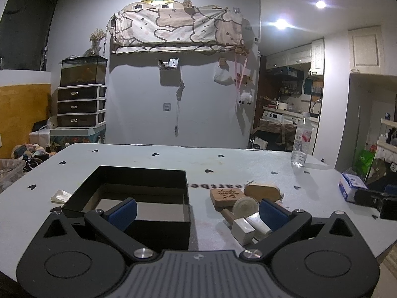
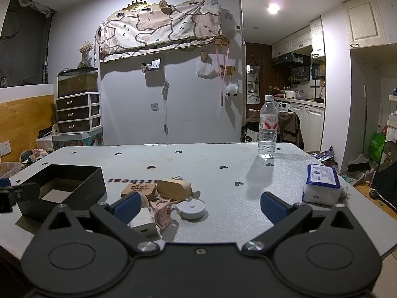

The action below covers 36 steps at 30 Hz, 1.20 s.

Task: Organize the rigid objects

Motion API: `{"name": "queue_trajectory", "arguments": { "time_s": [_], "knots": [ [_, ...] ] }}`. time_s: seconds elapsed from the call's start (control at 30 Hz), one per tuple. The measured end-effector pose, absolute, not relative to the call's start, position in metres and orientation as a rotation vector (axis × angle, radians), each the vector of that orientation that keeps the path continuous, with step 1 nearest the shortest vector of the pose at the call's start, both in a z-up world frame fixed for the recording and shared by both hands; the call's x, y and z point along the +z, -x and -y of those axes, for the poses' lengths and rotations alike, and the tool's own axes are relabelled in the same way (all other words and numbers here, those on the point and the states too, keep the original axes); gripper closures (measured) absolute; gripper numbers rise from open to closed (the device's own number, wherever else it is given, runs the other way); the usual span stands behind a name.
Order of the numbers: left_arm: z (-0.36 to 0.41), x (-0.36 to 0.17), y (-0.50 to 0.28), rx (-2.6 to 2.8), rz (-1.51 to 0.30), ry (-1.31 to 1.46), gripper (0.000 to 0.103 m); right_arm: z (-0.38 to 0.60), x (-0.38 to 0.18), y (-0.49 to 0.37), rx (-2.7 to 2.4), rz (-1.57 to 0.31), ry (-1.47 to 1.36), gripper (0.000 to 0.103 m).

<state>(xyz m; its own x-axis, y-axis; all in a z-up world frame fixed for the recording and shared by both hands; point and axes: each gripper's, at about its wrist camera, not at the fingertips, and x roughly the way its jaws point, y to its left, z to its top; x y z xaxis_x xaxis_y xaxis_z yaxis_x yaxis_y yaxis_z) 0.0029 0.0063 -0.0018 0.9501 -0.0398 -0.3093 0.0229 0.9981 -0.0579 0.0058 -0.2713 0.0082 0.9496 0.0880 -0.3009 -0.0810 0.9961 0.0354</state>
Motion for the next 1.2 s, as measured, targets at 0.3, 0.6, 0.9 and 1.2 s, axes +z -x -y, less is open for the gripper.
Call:
{"name": "queue_trajectory", "arguments": {
  "time_s": [0.3, 0.6, 0.9, 1.2],
  "knots": [
    [-0.049, 0.001, -0.006, 0.103, -0.267, 0.062, 0.000, 0.276, -0.002, -0.007, 0.099, -0.313, -0.046, 0.000],
    [-0.103, 0.002, -0.017, 0.198, -0.283, 0.044, 0.000, 0.264, -0.016, -0.017, 0.139, -0.282, -0.041, 0.000],
    [-0.146, -0.010, -0.034, 0.260, -0.337, 0.078, 0.013, 0.230, -0.036, -0.034, 0.265, -0.278, -0.010, 0.000],
    [-0.173, -0.020, -0.058, 0.256, -0.420, 0.136, 0.051, 0.184, -0.050, -0.068, 0.414, -0.379, 0.003, 0.033]
  ]
}}
